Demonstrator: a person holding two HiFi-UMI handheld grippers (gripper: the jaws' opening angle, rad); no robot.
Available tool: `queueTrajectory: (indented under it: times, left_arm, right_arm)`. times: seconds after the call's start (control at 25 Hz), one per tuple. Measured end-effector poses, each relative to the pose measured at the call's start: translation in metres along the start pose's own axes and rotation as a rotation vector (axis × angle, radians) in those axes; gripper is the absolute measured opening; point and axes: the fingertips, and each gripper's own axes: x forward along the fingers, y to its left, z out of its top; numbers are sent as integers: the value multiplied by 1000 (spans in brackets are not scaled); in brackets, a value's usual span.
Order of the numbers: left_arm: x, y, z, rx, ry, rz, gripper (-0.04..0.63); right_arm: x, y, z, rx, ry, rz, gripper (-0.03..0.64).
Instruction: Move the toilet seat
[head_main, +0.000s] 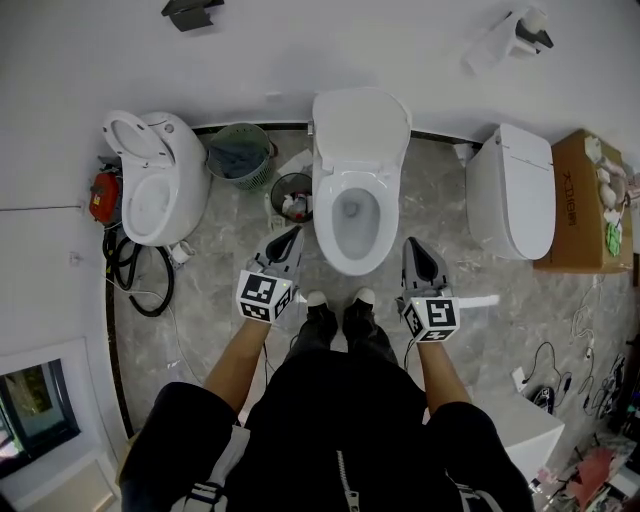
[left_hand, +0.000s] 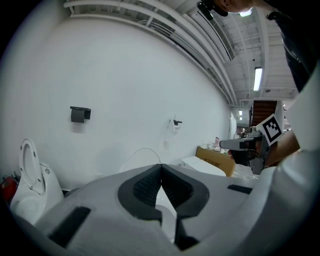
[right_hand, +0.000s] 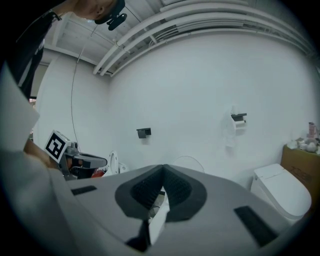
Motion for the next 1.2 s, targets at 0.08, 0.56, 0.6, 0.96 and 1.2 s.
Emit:
queueTrajectory:
  times: [0.08, 0.56, 0.6, 0.96, 1.2]
  left_arm:
    - [9, 2, -10, -14, 18, -2, 8]
    - [64, 20, -121, -66, 138, 14, 8]
    - [66, 21, -131, -79, 146, 17, 8]
    - [103, 21, -254, -388, 299, 25, 242]
    - [118, 20, -364, -726, 445, 77, 294]
  right_arm:
    - [8, -7, -9, 7, 20, 5, 3]
    - [38, -38, -145, 132, 155, -19, 3]
    - [38, -39, -154, 153, 161, -16, 3]
    - [55, -47, -265, 328, 314, -20, 106]
    - [68, -54, -365, 615, 415, -64, 244]
